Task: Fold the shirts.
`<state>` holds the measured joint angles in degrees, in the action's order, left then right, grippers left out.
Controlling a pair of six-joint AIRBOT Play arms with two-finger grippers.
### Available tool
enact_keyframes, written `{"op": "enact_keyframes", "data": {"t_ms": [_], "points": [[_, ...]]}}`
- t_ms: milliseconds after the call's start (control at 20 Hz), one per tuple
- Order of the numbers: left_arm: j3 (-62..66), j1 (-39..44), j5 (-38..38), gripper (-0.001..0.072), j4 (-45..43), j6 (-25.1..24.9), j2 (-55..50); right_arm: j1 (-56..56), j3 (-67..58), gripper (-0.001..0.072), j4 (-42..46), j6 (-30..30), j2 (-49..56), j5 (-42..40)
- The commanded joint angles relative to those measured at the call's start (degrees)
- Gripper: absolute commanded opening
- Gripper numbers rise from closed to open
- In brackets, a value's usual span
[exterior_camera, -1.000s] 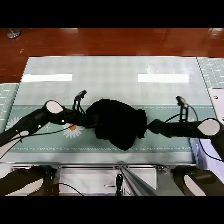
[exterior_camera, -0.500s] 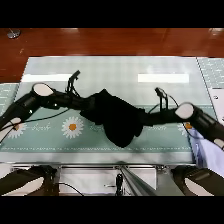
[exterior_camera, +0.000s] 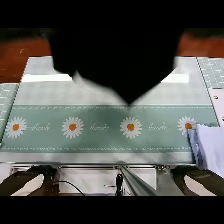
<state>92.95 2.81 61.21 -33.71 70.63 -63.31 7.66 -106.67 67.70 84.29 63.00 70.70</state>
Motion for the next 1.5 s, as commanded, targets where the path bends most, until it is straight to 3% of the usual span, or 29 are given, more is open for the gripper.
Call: {"op": "enact_keyframes", "data": {"t_ms": [0, 150, 350, 500, 600, 700, 900, 1100, 1250, 1450], "points": [[16.7, -4.2, 5.2, 0.0026, -9.4, 5.1, 4.6, -1.2, -16.7, 0.0017, 3.0, -1.0, -5.4, 6.3], [21.6, -6.5, 10.1, 0.0027, -18.1, 8.2, 11.0, -1.2, -16.4, 0.0017, 5.1, -1.2, -14.7, 8.3], [21.6, -6.3, 19.1, 0.0027, -16.1, 8.5, 17.4, -1.2, -13.6, 0.0017, 3.7, -2.1, -23.5, 10.0], [21.2, -6.3, 31.7, 0.0027, -13.5, 12.7, 18.3, -1.2, -13.5, 0.0017, 3.5, -2.1, -25.2, 14.8], [17.2, -6.3, 39.4, 0.0027, -12.0, 14.6, 18.4, -1.2, -12.2, 0.0017, 3.5, -2.1, -25.0, 18.4], [9.1, -6.2, 40.9, 0.0028, -11.7, 14.7, 18.8, -1.2, -7.2, 0.0017, 3.0, -1.7, -24.9, 20.4], [-14.2, -2.1, 32.2, 0.0028, -11.7, 11.2, 18.5, -1.2, 10.2, 0.0017, 1.6, -1.4, -24.8, 16.1], [-34.5, 3.4, 11.8, 0.0028, -11.7, 6.3, 12.1, -1.2, 22.9, 0.0017, 1.9, -1.4, -18.7, 8.4], [-36.0, 3.3, -3.0, 0.0028, -11.4, 6.3, 3.2, -1.2, 23.2, 0.0017, 5.4, -0.7, -8.5, 2.2], [-31.2, 3.3, -10.3, 0.0028, -11.2, 6.3, -9.0, -1.6, 23.2, 0.0017, 8.9, 5.2, 5.3, -9.5]]}}
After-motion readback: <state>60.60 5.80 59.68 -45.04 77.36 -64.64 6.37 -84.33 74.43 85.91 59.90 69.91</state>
